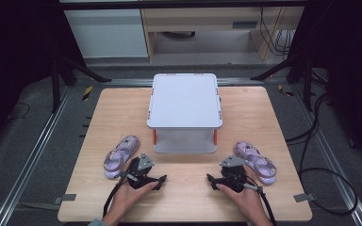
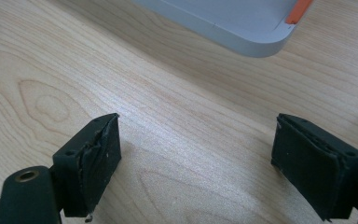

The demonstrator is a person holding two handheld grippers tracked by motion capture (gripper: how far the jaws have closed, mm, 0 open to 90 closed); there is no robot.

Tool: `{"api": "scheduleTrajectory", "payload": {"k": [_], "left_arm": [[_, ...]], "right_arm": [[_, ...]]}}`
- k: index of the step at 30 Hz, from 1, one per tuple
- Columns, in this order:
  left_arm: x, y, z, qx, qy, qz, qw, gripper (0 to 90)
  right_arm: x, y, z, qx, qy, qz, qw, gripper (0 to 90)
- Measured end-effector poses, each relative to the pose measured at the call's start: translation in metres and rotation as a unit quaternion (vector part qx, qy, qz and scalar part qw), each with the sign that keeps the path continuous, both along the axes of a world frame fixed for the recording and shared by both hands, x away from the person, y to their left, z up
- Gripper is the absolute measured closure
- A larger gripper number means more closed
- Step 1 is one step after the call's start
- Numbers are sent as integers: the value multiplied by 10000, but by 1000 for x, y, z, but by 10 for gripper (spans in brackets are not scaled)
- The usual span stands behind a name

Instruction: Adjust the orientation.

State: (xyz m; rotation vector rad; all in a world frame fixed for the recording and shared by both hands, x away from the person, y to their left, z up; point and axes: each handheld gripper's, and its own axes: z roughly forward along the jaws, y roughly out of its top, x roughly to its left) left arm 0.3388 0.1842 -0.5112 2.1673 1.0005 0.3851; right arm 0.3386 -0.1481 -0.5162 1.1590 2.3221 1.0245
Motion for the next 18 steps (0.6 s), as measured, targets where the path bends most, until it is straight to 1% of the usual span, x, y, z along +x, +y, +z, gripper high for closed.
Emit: {"api": "scheduleTrajectory", "payload": {"k": [2,3,4,5,6,7,8,9,10,11,12,13,14,15,16,17,18], "left_arm": [[0,1,1,-14,25,16,10000,133],[-1,2,3,3,0,34,10000,133],[-2,4,7,50,-75,43,9999,142],[-4,6,13,7,-153,50,9999,157],[-6,9,17,-25,-201,85,9998,173],[-6,9,17,-25,-201,85,9998,190],[-9,15,25,41,-328,148,9993,212],[-9,15,25,41,-328,148,9993,224],[-11,19,32,9,-419,214,9989,224],[-11,22,37,11,-484,226,9986,246],[-12,26,44,22,-547,258,9982,303],[-13,31,51,46,-586,268,9979,303],[-17,40,64,128,-719,306,9969,358],[-17,40,64,128,-719,306,9969,374],[-19,51,74,124,-787,376,9961,399],[-19,51,74,124,-787,376,9961,417],[-20,58,78,91,-799,435,9958,417]], "right_arm": [[0,0,0,1,2,-18,10000,155],[0,0,0,1,2,-18,10000,155],[-1,0,0,1,2,-28,10000,155],[-1,0,0,9,8,-46,10000,155],[-1,0,0,10,6,-44,10000,156],[-1,0,0,10,6,-44,10000,156],[-1,-1,0,9,3,-47,10000,156],[-1,-1,0,9,3,-47,10000,156],[-1,-1,0,6,0,-48,10000,156],[-2,-1,0,8,4,-56,10000,156],[-2,-1,0,6,2,-60,10000,156],[-2,-1,0,6,2,-60,10000,156],[-2,-1,0,7,3,-63,10000,156],[-2,-1,0,7,3,-63,10000,156],[-2,-1,0,7,4,-66,10000,155],[-2,-1,0,7,4,-66,10000,155],[-2,-1,0,7,3,-65,10000,156]]}}
